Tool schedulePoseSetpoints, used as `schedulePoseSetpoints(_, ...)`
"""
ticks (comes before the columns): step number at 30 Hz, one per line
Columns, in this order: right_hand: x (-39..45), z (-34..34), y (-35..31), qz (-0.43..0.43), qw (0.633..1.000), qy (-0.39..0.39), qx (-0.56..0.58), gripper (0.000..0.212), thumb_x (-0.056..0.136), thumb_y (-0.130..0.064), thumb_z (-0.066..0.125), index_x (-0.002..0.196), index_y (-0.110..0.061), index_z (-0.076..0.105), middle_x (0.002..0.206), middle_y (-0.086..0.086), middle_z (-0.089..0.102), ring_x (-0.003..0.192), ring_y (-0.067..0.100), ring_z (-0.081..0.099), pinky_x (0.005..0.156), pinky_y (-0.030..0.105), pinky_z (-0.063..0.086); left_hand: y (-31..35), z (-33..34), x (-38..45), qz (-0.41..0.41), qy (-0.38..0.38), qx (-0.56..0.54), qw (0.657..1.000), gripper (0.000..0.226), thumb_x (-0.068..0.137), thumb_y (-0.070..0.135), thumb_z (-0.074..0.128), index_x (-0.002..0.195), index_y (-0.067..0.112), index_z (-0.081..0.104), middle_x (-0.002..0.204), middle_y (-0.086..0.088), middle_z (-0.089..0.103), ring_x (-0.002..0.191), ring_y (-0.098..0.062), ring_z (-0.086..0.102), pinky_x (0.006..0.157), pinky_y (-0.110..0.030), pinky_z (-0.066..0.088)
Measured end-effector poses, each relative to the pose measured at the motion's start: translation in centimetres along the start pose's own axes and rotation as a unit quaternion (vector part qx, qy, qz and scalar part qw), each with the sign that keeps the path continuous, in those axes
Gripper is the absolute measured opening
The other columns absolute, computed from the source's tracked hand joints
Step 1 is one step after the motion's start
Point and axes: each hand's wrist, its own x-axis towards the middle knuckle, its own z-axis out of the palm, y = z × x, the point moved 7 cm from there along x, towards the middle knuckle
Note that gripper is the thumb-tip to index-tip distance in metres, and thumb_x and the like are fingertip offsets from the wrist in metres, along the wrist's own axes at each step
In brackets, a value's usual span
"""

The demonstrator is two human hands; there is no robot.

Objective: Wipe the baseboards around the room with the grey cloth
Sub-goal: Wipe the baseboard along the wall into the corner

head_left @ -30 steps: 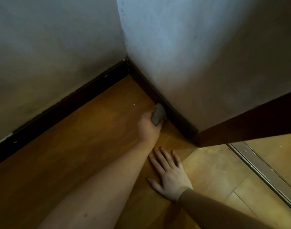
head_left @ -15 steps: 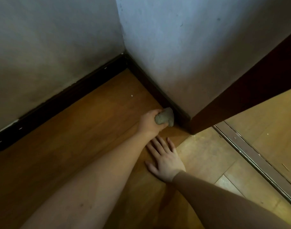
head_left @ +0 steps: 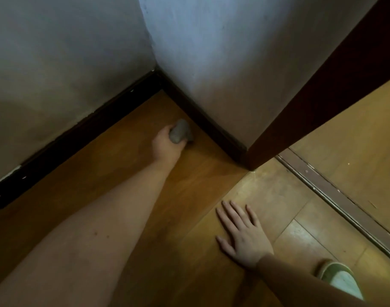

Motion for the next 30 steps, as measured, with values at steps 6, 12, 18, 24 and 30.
schedulePoseSetpoints(6, -0.6, 0.8, -0.4, -0.002, 1.0, -0.013, 0.016, 0.073, 0.097, -0.067, 0.028, 0.158, -0.033, 0.009, 0.165, -0.004, 0.011, 0.152, 0.017, 0.006, 0.12, 0.049, 0.003, 0.7, 2.1, -0.3, -0.003, -0.014, -0.012, 1.0, 0.064, 0.078, 0.019, 0.081, 0.138, 0.014, 0.057, 0.133, -0.009, 0.063, 0.123, -0.024, 0.057, 0.103, -0.029, 0.042)
schedulePoseSetpoints(12, -1.0, 1.0, -0.1, 0.004, 1.0, -0.004, 0.021, 0.072, 0.097, -0.065, 0.029, 0.158, -0.033, 0.009, 0.165, -0.004, 0.013, 0.152, 0.016, 0.006, 0.121, 0.049, 0.004, 2.6, 7.0, -4.5, 0.007, -0.049, -0.025, 0.998, 0.054, 0.078, 0.014, 0.08, 0.13, 0.009, 0.063, 0.125, -0.012, 0.065, 0.115, -0.027, 0.06, 0.093, -0.026, 0.042)
schedulePoseSetpoints(18, -1.0, 0.7, -0.2, -0.003, 1.0, 0.01, 0.027, 0.071, 0.097, -0.063, 0.031, 0.158, -0.032, 0.011, 0.164, -0.005, 0.014, 0.152, 0.016, 0.007, 0.121, 0.048, 0.004, 2.9, 9.2, -9.4, 0.054, -0.08, -0.018, 0.995, 0.053, 0.078, 0.016, 0.081, 0.128, 0.011, 0.064, 0.124, -0.009, 0.065, 0.114, -0.024, 0.059, 0.094, -0.02, 0.035)
schedulePoseSetpoints(24, -1.2, 0.7, -0.1, -0.003, 0.999, -0.009, 0.033, 0.072, 0.096, -0.062, 0.032, 0.158, -0.032, 0.012, 0.164, -0.006, 0.011, 0.152, 0.016, 0.005, 0.121, 0.047, 0.002, 3.6, 10.0, -12.1, 0.123, -0.135, 0.001, 0.983, 0.047, 0.08, 0.023, 0.081, 0.124, 0.012, 0.066, 0.123, -0.004, 0.066, 0.112, -0.018, 0.061, 0.095, -0.025, 0.044)
schedulePoseSetpoints(30, -1.1, 0.3, 0.0, 0.005, 0.999, -0.014, 0.038, 0.071, 0.096, -0.063, 0.031, 0.158, -0.032, 0.015, 0.164, -0.005, 0.015, 0.152, 0.017, 0.012, 0.119, 0.049, 0.009, 2.1, 6.0, -6.2, 0.099, -0.124, 0.044, 0.986, 0.047, 0.079, 0.019, 0.081, 0.123, 0.011, 0.065, 0.121, -0.007, 0.059, 0.11, -0.023, 0.057, 0.089, -0.023, 0.04)
